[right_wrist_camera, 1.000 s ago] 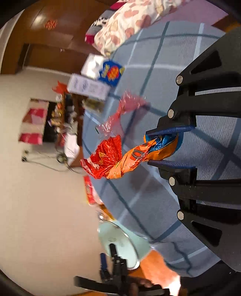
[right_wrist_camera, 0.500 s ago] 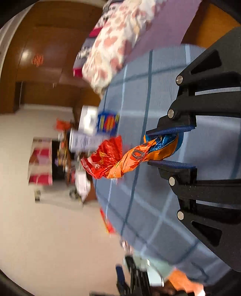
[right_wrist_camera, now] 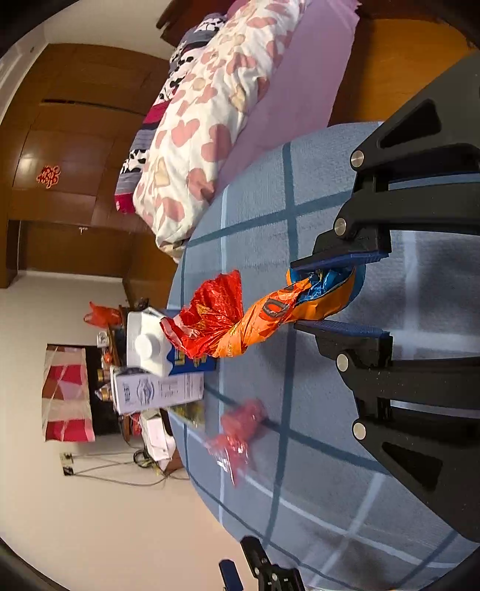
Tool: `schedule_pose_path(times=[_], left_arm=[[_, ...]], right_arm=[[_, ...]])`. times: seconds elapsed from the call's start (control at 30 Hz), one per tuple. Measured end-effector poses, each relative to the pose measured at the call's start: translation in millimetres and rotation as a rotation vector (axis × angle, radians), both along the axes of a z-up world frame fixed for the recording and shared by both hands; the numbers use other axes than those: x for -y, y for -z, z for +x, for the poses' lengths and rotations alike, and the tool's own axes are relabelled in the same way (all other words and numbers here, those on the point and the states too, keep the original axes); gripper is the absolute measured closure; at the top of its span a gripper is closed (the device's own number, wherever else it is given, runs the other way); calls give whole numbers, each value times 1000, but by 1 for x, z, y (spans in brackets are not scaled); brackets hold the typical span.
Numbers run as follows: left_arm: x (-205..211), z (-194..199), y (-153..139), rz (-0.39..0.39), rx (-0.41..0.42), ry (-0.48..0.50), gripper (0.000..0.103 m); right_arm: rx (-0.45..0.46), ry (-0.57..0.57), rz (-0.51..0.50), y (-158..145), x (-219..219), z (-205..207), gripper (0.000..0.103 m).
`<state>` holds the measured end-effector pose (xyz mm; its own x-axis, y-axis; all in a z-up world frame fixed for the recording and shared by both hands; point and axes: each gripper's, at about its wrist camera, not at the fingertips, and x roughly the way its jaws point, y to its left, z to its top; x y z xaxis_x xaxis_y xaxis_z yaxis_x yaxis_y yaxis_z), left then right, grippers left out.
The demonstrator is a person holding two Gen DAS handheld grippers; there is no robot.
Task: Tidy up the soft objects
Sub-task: 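Grasp the pink plastic bag with the left tool while the right tool holds the orange wrapper, then carry the pink bag and orange wrapper over the light-blue bin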
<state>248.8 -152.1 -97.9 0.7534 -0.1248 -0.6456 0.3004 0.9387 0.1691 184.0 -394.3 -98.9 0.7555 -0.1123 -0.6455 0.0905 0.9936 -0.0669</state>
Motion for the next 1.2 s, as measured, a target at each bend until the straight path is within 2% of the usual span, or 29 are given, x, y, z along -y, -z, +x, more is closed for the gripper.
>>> schedule_pose_path(times=[0.13, 0.33, 0.5, 0.53, 0.57, 0.7, 1.2], left_arm=[[26, 26, 10, 9, -28, 17, 25], [43, 51, 26, -6, -94, 32, 28], [49, 67, 36, -24, -153, 63, 49], [50, 69, 38, -28, -168, 79, 61], [52, 71, 41, -35, -182, 93, 81], [50, 72, 43, -53, -204, 112, 96], [39, 57, 28, -48, -159, 106, 99]], right_arm=[[-32, 13, 8, 7, 6, 19, 76], [-68, 25, 22, 11, 13, 33, 76], [-76, 15, 33, 13, 14, 36, 76], [-76, 14, 35, 13, 14, 36, 76], [-75, 12, 39, 13, 13, 36, 76], [-72, 3, 45, 13, 11, 35, 76], [-61, -9, 38, 5, -2, 29, 76]])
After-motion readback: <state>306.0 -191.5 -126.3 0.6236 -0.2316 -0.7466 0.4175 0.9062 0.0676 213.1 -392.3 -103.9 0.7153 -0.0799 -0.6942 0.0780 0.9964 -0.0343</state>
